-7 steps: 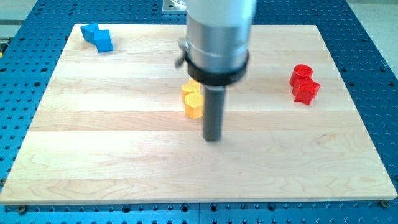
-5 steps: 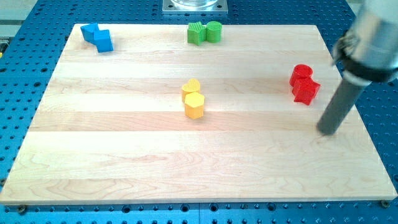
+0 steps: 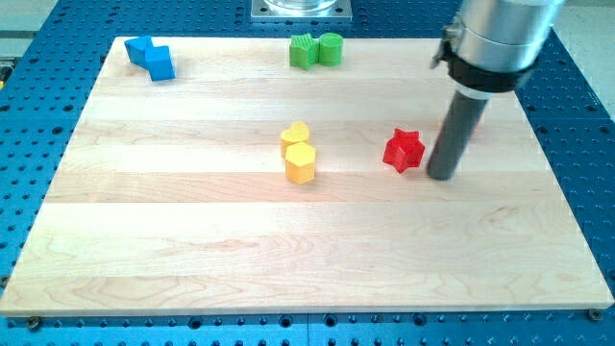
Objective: Move the red star into the yellow blocks
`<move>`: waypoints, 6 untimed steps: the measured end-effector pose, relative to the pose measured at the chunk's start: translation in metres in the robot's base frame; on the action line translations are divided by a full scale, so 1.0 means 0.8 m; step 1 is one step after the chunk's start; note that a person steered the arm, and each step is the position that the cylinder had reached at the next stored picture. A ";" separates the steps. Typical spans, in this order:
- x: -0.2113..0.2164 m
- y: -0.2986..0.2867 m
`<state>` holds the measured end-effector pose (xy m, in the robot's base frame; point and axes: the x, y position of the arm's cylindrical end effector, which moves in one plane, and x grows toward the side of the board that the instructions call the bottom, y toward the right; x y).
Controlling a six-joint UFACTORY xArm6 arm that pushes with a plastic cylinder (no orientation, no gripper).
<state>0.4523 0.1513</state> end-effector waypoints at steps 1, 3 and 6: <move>-0.023 0.005; -0.029 -0.109; 0.015 -0.121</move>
<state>0.4641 0.0549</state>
